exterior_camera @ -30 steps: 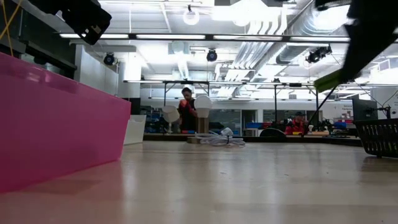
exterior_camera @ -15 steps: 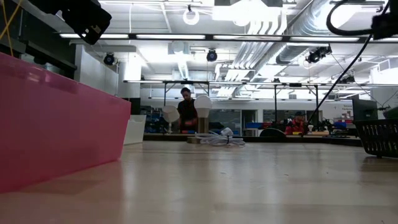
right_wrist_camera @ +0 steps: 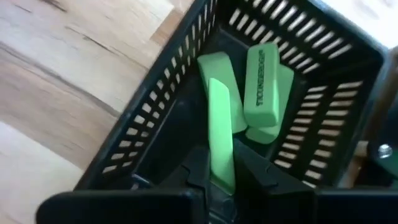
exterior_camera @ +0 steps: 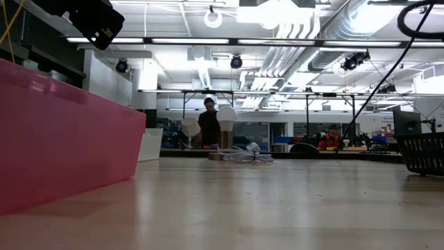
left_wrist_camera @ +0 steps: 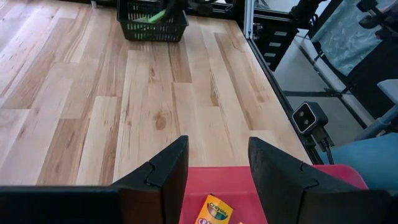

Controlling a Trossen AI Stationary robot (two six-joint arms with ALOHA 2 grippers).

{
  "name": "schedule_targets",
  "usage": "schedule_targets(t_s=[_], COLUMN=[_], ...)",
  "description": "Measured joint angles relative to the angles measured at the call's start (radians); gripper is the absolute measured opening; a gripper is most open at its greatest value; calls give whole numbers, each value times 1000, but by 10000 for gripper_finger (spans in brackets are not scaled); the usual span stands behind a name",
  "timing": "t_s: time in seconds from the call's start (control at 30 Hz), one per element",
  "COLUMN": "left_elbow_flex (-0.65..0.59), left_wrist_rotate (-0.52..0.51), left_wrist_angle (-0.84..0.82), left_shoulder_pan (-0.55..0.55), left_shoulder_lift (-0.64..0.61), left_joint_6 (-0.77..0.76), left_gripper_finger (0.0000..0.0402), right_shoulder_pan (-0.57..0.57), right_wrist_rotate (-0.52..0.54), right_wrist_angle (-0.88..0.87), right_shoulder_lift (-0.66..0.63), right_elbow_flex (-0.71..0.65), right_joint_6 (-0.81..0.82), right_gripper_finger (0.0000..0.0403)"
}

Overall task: Pick & Place School Supplies
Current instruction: Put the green eraser into the black bin, then return to Home Position

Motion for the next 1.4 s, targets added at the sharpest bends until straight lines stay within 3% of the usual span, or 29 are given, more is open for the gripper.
schedule_targets(t_s=[0.47, 0.87, 1.23, 1.4], left_elbow_flex=[0, 0, 0, 0], left_wrist_rotate=[0, 0, 0, 0], left_wrist_angle=[0, 0, 0, 0], left_shoulder_pan=[0, 0, 0, 0], left_shoulder_lift=[0, 0, 0, 0], left_joint_6=[0, 0, 0, 0], left_gripper_finger=[161, 161, 161, 161], right_shoulder_pan=[2, 2, 2, 0], right_wrist_rotate=[-18, -23, -18, -20], right_wrist_angle=[80, 76, 68, 13], right_shoulder_lift=[0, 0, -3, -75], right_elbow_flex=[-41, -41, -41, -41], right_joint_6=[3, 1, -25, -34], right_gripper_finger=[36, 105, 106, 107])
